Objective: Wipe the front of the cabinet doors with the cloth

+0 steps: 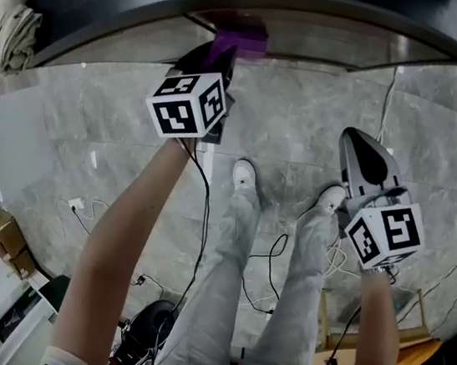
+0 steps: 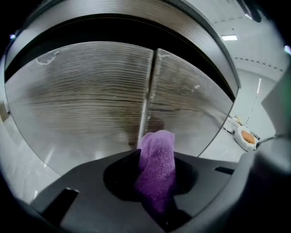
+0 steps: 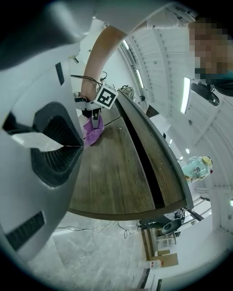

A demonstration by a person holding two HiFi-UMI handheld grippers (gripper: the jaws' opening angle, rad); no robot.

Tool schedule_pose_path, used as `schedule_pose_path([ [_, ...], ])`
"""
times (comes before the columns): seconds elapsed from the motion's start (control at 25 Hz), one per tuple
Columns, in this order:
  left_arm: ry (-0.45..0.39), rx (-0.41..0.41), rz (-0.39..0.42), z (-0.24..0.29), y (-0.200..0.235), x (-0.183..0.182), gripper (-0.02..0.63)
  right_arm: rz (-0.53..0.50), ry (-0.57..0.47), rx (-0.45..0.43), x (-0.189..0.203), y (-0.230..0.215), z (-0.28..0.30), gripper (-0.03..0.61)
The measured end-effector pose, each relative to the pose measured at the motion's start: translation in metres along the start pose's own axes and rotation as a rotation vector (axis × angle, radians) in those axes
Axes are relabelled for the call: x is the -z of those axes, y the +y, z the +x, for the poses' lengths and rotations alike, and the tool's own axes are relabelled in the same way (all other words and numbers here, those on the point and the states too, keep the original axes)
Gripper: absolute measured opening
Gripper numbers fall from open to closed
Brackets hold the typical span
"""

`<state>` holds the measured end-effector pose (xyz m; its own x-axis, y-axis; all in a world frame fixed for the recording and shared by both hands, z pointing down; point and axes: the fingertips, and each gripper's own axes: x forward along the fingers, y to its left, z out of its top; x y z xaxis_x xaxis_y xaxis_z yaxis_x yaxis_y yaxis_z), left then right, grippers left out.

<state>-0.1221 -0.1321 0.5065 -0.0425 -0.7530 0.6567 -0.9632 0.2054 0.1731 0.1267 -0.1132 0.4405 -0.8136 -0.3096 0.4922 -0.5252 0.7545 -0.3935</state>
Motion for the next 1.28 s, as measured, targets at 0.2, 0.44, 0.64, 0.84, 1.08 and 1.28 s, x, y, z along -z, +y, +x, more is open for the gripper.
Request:
schedule_pose_path([
  [0.2, -0.007, -0.089, -0.022, -0.018, 0.035, 0.011, 0.089, 0.01, 0.005, -0.028, 0.007, 0.01, 0.009, 0.026],
  [0.44, 0.026, -0.056, -0.021, -0.016, -0.019, 0.042, 0.089, 0.001, 0.028, -0.05, 0.015, -0.011, -0.011, 0.026],
  [0.64, 0.082, 0.052, 0.01, 0.023, -0.122, 0.07, 0.089, -0.013, 0.057, -0.038, 0.025, -0.054, -0.046, 0.026],
  [0.84, 0.113, 0.153, 0.06, 0.072, -0.217, 0.082, 0.089, 0.029, 0.057, 0.025, 0.047, -0.112, -0.083, 0.026],
  [1.08, 0.122, 0.224, 0.16, 0.124, -0.283, 0.072, 0.089, 0.142, 0.016, 0.126, 0.075, -0.165, -0.116, 0.026],
  [1.28, 0.132, 0.216, 0.201, 0.151, -0.287, 0.062, 0.089, 0.174, 0.0, 0.173, 0.092, -0.177, -0.123, 0.026],
])
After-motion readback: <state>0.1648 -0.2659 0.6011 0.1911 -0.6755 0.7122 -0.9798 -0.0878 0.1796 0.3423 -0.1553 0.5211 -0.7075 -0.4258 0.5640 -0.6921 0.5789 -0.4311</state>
